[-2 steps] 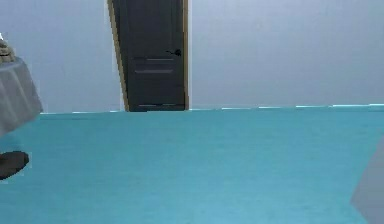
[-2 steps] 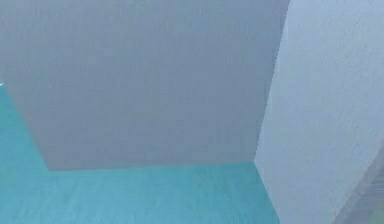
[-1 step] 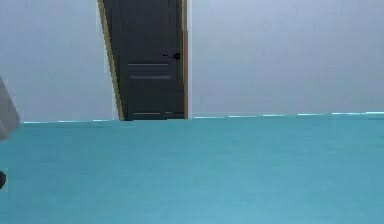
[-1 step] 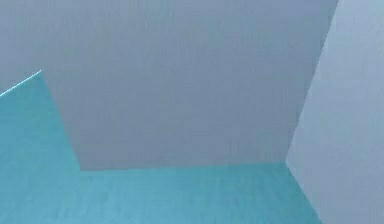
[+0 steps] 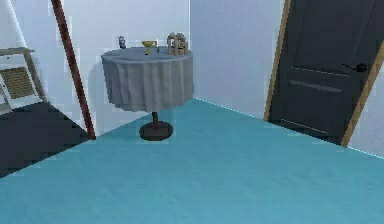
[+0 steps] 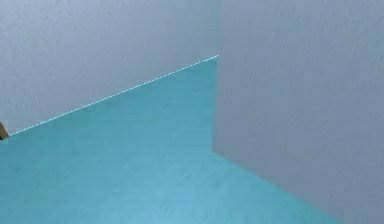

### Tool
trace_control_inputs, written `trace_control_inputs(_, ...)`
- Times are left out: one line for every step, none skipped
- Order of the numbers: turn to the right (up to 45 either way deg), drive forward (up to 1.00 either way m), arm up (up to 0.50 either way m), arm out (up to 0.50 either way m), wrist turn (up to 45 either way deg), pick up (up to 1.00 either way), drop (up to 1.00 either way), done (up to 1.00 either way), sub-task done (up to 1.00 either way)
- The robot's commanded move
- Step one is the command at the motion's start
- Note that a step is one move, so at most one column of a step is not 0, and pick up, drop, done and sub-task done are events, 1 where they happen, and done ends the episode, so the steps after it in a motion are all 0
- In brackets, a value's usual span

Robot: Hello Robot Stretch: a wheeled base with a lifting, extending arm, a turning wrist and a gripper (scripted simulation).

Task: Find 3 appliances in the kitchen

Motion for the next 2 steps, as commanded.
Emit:
trace_control_inputs(0.0,0.25,0.00,0.00,0.0,0.00,0.00,0.00,0.00)
trace_control_inputs(27.0,0.00,0.00,0.00,0.0,0.00,0.00,0.00,0.00)
